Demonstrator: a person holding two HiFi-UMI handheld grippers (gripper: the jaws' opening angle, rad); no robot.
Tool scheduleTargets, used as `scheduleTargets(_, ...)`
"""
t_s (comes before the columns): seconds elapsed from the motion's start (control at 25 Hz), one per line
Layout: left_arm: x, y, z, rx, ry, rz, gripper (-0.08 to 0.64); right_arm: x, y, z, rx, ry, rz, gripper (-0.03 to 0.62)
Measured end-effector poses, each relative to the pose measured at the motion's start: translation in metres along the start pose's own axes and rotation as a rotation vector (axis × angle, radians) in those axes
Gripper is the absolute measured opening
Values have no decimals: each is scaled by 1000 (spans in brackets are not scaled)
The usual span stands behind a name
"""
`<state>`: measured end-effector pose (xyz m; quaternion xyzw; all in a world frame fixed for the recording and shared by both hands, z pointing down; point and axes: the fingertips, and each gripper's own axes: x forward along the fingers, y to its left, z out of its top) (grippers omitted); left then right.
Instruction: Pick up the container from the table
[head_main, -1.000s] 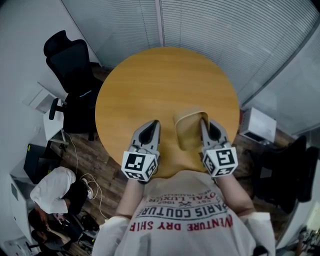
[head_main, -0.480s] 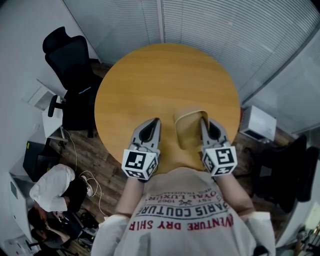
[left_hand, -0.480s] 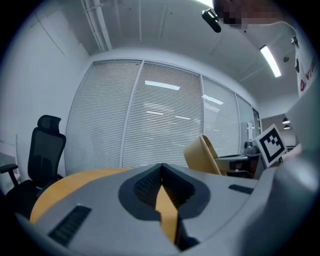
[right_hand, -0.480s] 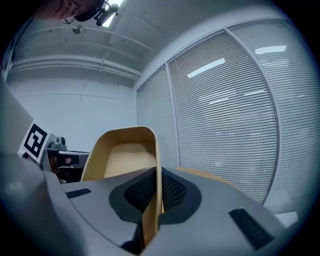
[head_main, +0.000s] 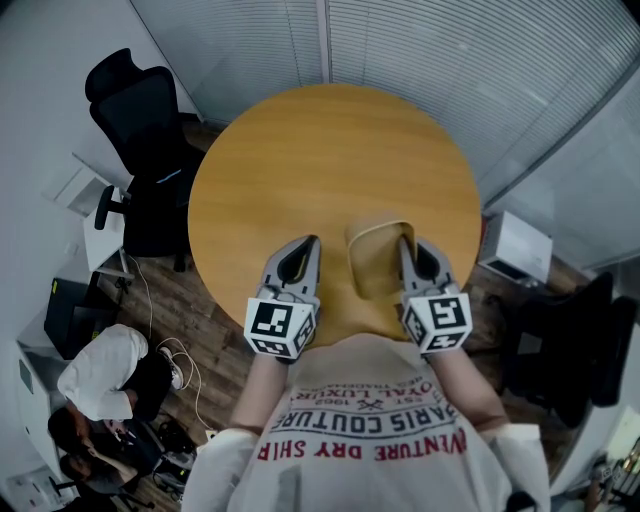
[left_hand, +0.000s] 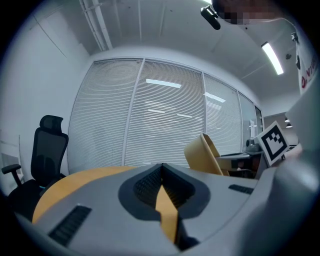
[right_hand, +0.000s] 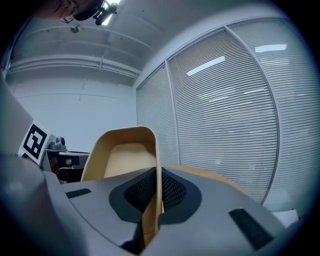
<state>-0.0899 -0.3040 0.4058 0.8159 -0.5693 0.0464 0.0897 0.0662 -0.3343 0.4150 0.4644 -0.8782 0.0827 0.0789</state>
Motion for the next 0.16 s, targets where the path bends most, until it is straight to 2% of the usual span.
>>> scheduleTargets(0.16,1,2,-2,-2,6,2,2,3,1,0,3,6,-2,3)
